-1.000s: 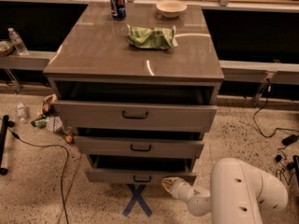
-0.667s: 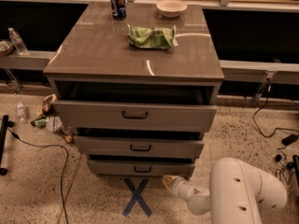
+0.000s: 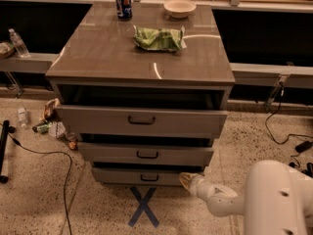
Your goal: Close bottom drawer
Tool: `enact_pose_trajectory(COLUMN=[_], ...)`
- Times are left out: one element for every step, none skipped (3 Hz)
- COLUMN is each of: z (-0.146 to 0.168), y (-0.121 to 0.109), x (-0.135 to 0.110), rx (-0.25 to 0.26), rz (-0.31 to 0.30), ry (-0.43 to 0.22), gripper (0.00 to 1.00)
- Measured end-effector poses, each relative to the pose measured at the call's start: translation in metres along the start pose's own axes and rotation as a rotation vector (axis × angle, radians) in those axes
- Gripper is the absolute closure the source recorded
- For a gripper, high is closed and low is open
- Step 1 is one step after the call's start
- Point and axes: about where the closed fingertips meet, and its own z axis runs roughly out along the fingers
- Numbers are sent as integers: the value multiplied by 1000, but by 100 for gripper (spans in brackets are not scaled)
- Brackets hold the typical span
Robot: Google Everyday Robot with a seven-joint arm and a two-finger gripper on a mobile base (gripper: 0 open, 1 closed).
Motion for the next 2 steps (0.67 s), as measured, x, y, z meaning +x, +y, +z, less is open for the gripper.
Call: enact_pose_trajectory(z=[-60, -88], y=[-15, -22], x=[-29, -55], rx=[-57, -88], rz=[60, 28], ry=[37, 33], gripper=[100, 84])
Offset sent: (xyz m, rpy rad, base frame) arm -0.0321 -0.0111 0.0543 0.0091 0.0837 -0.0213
